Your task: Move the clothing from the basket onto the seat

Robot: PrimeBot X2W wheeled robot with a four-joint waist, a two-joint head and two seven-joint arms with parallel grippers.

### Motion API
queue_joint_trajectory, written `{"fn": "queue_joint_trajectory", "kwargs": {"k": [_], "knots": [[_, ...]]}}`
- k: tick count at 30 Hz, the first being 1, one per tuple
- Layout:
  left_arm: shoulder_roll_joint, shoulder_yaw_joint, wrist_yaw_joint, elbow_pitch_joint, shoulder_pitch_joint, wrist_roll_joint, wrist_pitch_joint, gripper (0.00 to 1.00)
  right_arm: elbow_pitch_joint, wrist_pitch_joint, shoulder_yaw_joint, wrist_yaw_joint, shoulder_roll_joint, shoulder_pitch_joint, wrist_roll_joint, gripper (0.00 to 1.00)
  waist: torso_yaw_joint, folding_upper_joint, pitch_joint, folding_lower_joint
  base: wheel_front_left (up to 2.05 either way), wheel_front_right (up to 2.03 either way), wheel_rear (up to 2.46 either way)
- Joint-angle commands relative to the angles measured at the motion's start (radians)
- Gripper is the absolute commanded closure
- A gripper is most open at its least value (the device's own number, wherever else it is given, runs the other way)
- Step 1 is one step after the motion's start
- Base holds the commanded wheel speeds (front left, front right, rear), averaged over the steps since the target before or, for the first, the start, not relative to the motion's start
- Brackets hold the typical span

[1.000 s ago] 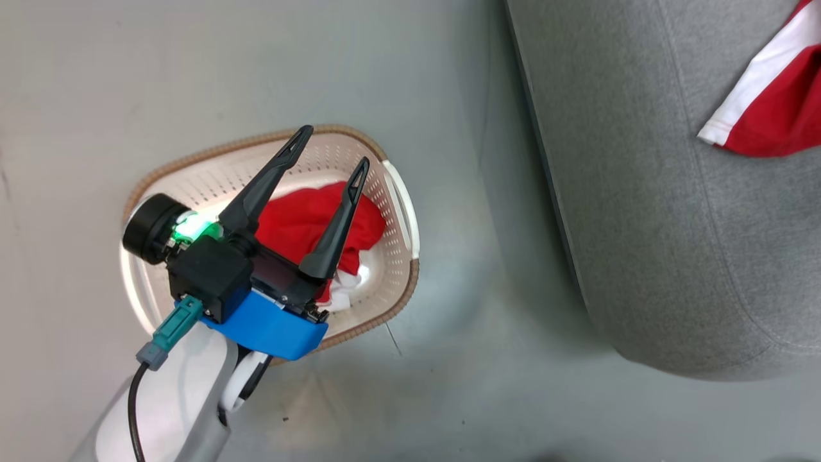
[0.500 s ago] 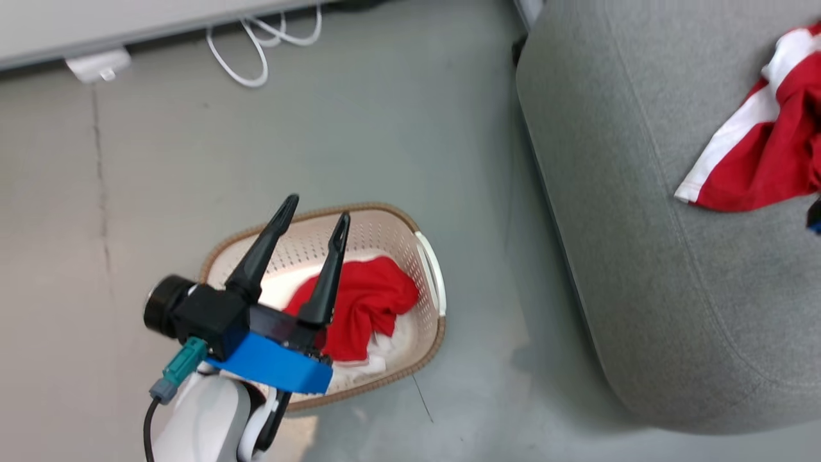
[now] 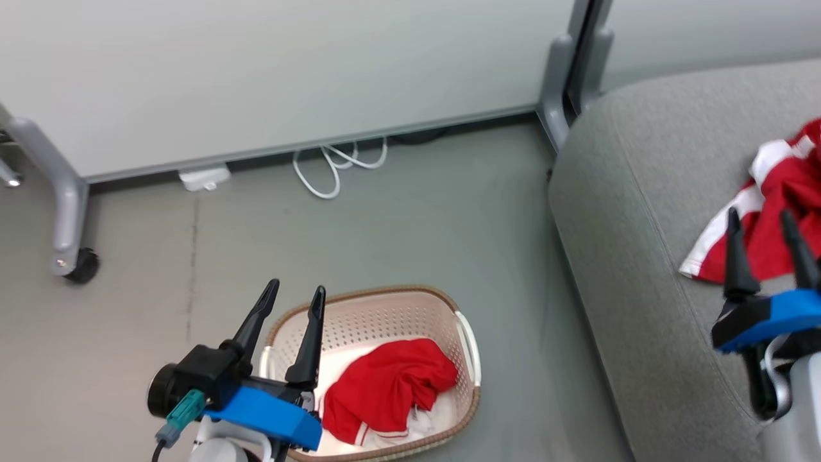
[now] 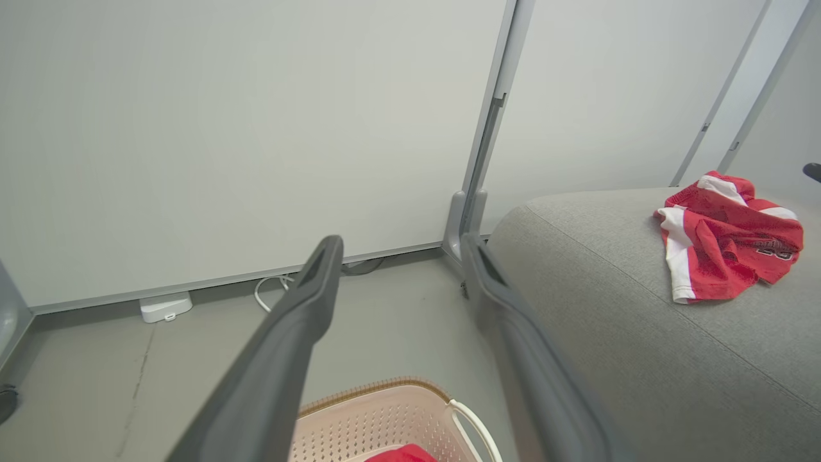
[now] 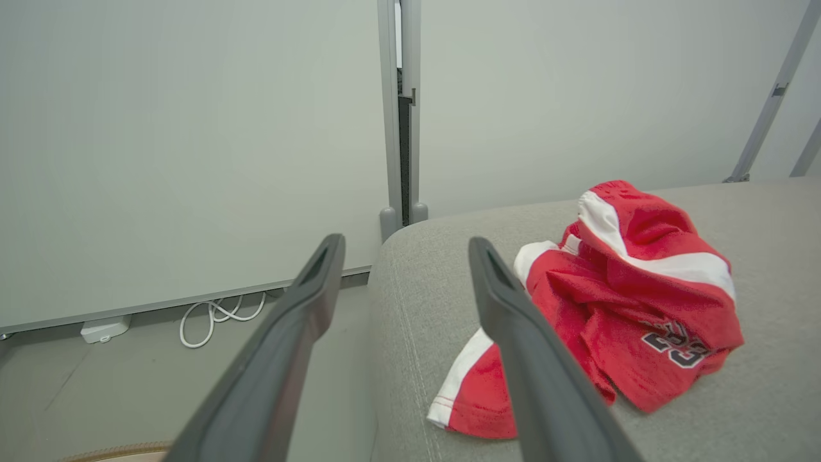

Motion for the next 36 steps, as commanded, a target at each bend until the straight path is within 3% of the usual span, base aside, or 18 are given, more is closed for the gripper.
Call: {"fn": "queue_joint_trajectory", "kwargs": {"k": [1,8,18,36], "knots": [[-0.003,0.019,-0.001,0.010,0.023,0.001,-0.005,0.00,-0.046,0.014,0.014,0.000,0.019,0.058,0.012,0.00,0.043,-0.0001,-0.053,0.0003,0.00,0.00,0.00],[-0.024,0.064,-0.002,0.041,0.062,0.003,-0.005,0.00,-0.179,0.051,0.048,0.000,0.084,0.202,-0.005,0.00,0.100,-0.0001,-0.103,0.0003,0.00,0.00,0.00],[-0.035,0.120,-0.002,0.089,0.084,0.021,-0.005,0.00,-0.279,0.086,0.092,0.000,0.124,0.315,-0.031,0.00,0.153,-0.0001,-0.134,0.0003,0.00,0.00,0.00],[-0.038,0.185,-0.002,0.120,0.083,0.036,-0.005,0.00,-0.301,0.082,0.132,0.000,0.136,0.395,0.012,0.00,0.158,-0.0001,-0.139,0.0003,0.00,0.00,0.00]]}}
